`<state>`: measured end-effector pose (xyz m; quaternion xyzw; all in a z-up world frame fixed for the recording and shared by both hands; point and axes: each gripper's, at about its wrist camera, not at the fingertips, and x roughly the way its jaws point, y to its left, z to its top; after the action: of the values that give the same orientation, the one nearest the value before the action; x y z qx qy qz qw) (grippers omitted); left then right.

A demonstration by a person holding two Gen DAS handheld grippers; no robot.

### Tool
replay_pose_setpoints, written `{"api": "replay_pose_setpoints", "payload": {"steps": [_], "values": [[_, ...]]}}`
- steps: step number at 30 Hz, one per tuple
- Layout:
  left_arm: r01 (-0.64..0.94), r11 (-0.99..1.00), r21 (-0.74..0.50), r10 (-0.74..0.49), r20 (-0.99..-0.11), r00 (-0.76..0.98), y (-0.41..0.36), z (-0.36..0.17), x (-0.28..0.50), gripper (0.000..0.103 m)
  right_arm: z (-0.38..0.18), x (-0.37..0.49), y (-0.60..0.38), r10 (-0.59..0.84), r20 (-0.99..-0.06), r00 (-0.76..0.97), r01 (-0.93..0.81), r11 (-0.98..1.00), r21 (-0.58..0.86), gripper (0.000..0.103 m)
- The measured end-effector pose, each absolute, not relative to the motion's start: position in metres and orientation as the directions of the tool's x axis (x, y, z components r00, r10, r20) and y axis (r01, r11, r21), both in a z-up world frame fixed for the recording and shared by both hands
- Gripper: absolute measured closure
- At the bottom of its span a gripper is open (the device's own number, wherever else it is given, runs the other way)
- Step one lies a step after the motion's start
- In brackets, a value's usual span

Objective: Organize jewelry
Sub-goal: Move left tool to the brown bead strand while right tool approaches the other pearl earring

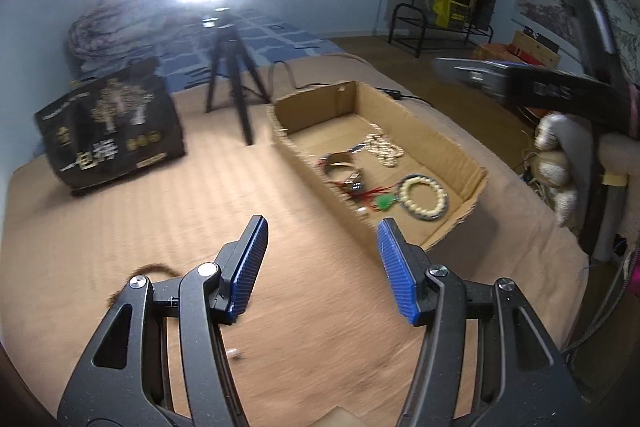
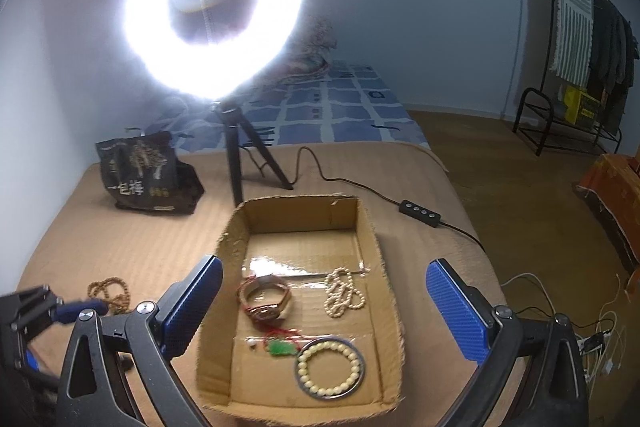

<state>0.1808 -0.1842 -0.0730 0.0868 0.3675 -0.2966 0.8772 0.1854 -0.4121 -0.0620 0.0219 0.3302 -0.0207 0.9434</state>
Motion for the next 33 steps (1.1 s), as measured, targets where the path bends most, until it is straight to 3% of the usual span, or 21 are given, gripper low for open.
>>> {"api": "replay_pose_setpoints", "payload": {"steps": [12,17,20,33], "values": [[0.445,0.891,-0.086,-0.368,-0.712,0.598,-0.088,-0.079,0.197,0.044,-0.057,0.147,-0.356,0.111,-0.604,0.789,-0.068,0.993,0.094,0.000],[0.397,0.913,-0.097,-0.338,-0.724,0.602,-0.059,-0.092,0.202,0.044,-0.071,0.136,-0.322,0.187,-0.627,0.756,-0.146,0.982,0.117,0.000],[0.366,0.924,-0.111,-0.326,-0.731,0.600,-0.043,-0.099,0.206,0.038,-0.082,0.134,-0.301,0.230,-0.650,0.724,-0.196,0.973,0.125,0.000],[0.266,0.949,-0.169,-0.296,-0.769,0.567,0.006,-0.137,0.223,0.037,-0.149,0.129,-0.222,0.308,-0.747,0.589,-0.341,0.933,0.115,0.005]]}}
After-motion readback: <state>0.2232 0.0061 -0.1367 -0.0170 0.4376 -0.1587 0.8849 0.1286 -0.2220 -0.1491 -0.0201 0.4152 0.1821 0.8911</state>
